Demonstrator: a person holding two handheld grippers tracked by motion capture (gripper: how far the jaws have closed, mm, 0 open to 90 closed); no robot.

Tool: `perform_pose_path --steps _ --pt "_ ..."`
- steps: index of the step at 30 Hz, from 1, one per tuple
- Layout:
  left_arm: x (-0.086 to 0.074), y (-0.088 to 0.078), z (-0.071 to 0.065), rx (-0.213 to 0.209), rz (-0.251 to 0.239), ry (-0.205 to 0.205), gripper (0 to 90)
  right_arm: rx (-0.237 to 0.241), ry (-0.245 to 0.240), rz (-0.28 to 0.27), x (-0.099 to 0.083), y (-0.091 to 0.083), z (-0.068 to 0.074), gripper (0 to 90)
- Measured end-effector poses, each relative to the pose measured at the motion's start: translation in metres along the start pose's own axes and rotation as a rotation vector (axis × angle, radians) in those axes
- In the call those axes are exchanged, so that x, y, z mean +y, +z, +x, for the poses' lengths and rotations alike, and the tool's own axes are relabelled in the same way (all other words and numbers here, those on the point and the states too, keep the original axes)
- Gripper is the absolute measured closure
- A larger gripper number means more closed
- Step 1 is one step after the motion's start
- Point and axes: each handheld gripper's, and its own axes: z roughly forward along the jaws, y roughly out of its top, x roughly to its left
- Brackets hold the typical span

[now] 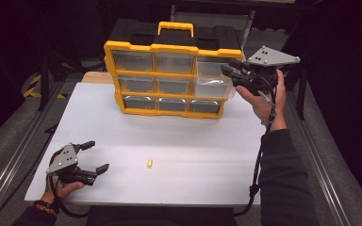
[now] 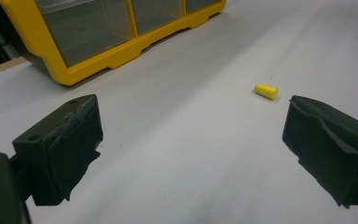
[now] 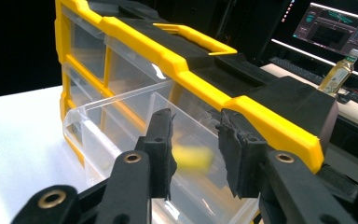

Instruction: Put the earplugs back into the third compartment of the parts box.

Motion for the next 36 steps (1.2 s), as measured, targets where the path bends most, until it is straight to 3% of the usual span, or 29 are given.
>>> perform_pose_path --steps 5,8,10,13,16,19,27,36 --pt "0.0 0.001 0.0 -0.014 0.015 0.005 6.5 -0.001 0.001 0.002 -0.003 0.001 0.001 61.8" --pt "0.0 0.001 -0.001 -0.015 0.018 0.011 6.5 -0.033 -0.007 -0.001 -0.003 0.0 0.004 53.5" --pt "0.0 0.001 0.0 -0.014 0.018 0.01 6.5 -0.018 -0.001 -0.024 -0.003 -0.004 0.007 50.6" --pt "0.0 0.001 0.0 -0.016 0.016 0.005 6.3 -0.046 -0.019 -0.036 -0.002 -0.008 0.014 41.4" --pt "0.0 0.001 -0.001 -0.013 0.018 0.008 6.3 -0.078 -0.015 -0.085 -0.002 -0.015 0.022 30.1" --pt "0.0 0.001 0.0 -0.007 0.013 0.003 5.7 -0.075 -0.03 -0.112 -0.002 -0.022 0.032 25.3" --pt "0.0 0.0 0.001 -0.012 0.011 -0.003 5.1 -0.072 -0.093 -0.158 -0.011 -0.036 0.059 21.0" --pt "-0.001 -0.001 0.002 -0.018 0.003 -0.001 4.9 -0.033 -0.093 -0.19 -0.038 -0.043 0.081 19.0"
